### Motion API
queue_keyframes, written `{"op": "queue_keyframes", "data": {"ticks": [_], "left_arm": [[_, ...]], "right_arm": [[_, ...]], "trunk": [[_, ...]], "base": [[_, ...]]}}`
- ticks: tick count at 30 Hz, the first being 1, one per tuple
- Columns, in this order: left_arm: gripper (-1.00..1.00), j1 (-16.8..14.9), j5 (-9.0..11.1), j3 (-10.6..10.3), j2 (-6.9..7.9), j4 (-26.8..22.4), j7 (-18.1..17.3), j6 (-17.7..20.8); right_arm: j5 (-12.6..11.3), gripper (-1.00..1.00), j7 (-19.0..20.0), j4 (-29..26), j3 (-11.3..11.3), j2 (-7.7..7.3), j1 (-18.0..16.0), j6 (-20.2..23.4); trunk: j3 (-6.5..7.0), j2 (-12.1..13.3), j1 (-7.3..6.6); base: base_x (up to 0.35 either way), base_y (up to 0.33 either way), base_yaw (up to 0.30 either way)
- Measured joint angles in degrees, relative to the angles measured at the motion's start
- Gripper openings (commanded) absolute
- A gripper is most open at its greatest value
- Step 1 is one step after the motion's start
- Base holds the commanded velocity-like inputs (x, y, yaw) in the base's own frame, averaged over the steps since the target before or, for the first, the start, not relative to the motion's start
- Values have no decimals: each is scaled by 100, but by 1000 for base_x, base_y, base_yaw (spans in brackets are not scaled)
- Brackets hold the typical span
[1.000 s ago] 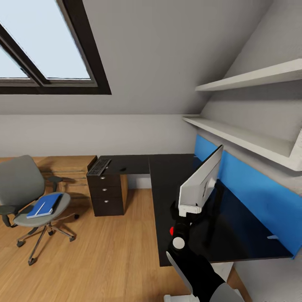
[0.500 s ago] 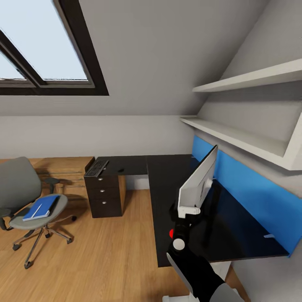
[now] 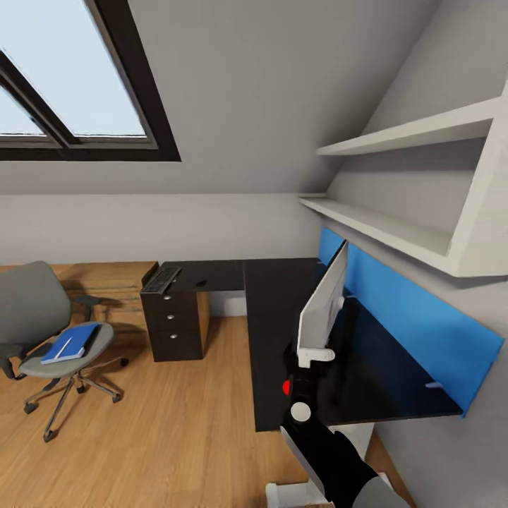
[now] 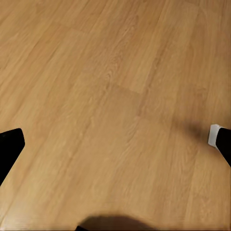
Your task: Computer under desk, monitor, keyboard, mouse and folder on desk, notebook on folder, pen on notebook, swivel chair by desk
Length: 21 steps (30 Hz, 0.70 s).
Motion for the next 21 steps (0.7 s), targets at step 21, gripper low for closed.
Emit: {"op": "queue_keyframes", "data": {"ticks": [21], "left_arm": [[100,0,0,0,0,0,0,0]], "right_arm": [[1,100,4,9,13,0,2,0]], "trunk": [[0,0,-1]], "base": [[-8,-85,0]]}}
